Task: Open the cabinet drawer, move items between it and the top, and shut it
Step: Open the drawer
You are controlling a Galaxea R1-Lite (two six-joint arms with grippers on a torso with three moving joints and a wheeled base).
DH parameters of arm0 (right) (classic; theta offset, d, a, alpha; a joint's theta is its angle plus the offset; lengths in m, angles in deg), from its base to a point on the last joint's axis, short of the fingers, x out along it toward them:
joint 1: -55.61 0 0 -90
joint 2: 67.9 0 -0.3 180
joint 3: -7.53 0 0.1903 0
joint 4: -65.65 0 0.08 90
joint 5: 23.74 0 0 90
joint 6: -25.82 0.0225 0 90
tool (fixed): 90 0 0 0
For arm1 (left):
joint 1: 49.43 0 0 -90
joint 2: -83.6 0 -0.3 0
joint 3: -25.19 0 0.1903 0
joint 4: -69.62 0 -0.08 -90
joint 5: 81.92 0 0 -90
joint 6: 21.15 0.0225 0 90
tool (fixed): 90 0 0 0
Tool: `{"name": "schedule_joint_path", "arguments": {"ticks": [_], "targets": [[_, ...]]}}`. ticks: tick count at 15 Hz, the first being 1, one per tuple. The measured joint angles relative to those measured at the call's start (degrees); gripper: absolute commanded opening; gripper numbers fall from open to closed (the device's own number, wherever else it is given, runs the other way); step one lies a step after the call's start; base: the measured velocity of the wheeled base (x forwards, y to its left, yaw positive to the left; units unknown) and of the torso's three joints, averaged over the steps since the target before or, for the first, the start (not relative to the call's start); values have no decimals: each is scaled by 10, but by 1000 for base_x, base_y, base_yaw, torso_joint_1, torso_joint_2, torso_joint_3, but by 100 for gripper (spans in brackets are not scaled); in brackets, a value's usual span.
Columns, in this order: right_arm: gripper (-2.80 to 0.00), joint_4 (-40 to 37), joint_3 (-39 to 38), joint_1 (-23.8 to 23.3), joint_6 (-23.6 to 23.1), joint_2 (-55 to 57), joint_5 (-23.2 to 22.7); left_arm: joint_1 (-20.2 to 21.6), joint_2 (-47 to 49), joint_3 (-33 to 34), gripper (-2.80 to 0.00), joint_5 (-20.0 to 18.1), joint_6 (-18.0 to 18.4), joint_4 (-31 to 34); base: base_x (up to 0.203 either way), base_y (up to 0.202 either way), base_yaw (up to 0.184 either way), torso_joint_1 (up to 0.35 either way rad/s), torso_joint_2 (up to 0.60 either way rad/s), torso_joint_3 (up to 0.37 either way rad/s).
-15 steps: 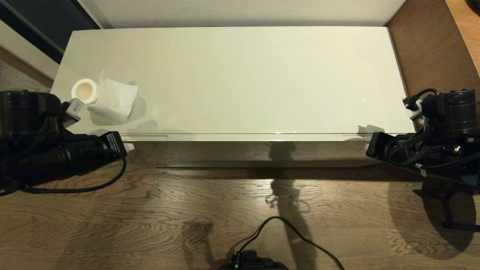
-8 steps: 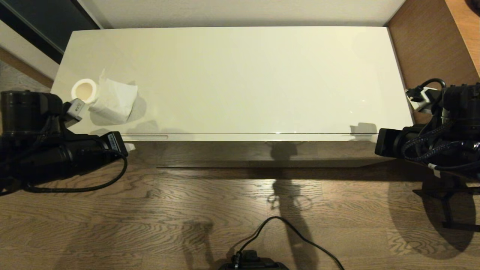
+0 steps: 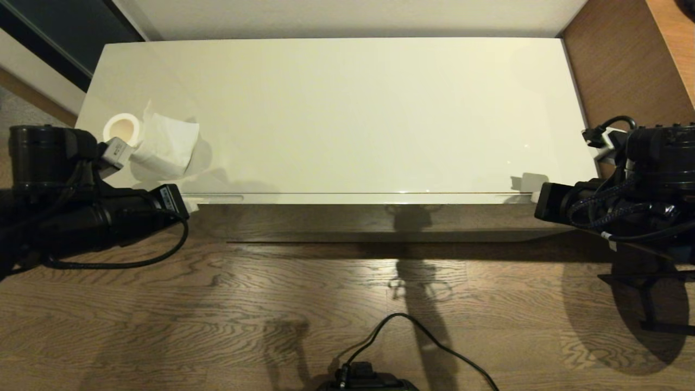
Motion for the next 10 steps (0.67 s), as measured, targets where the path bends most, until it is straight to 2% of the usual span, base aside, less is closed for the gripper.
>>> {"name": "schedule_joint_path", "arguments": {"ticks": [3, 5, 10], "targets": [[-280, 5, -1, -1, -4, 7, -1, -1, 22, -10, -280, 0, 0, -25, 0, 0, 0, 0, 0, 0], [-280, 6, -5, -1, -4, 11, -1, -1, 36, -3, -280, -1, 4, -76, 0, 0, 0, 0, 0, 0], [-280, 6, -8, -1, -1, 15, 0, -1, 49, 6, -280, -1, 6, -90, 0, 0, 0, 0, 0, 0]]}}
